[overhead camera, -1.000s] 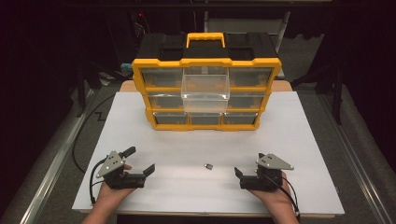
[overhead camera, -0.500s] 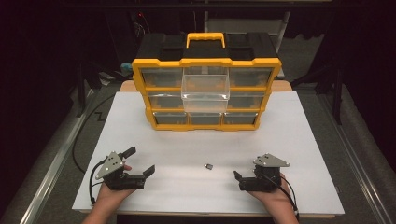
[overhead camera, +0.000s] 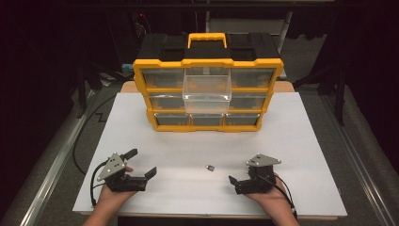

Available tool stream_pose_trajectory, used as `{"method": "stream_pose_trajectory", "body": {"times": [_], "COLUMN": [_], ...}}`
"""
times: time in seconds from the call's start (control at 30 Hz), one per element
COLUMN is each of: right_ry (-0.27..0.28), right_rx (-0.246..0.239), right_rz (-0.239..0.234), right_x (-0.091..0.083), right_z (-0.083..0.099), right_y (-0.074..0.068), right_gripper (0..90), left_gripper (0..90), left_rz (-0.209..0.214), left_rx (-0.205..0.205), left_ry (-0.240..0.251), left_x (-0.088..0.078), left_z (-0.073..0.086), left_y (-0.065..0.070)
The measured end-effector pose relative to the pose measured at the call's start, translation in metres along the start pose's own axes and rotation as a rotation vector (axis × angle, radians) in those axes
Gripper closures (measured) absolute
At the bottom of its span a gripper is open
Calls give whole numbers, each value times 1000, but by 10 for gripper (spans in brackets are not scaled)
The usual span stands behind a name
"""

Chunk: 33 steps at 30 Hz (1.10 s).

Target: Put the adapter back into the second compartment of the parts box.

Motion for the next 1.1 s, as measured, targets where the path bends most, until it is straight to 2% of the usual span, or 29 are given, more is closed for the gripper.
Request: {"method": "stream_pose_trajectory", "body": {"times": [0.3,0.6,0.83,1.1], "right_ry": [-20,-1,4,3], "right_rx": [-36,-65,-85,-97], "right_rz": [-49,-95,-109,-141], "right_x": [11,23,30,39], "right_z": [-13,-30,-39,-49], "right_y": [-11,-18,-24,-29], "right_gripper": [43,130,174,300], "left_gripper": [3,4,3,3], "left_rz": [1,1,1,1], "left_rx": [8,8,12,18], "left_ry": [-5,-2,-5,-8], "left_x": [0,0,0,0], "left_z": [0,0,1,1], "left_y": [0,0,0,0]}}
Point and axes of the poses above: each handheld gripper's, and its own axes: x roughly forward along the jaws, z roughly out of its underside, y roughly to its right, the point moved 2 cm from there along x, roughly forward along the jaws
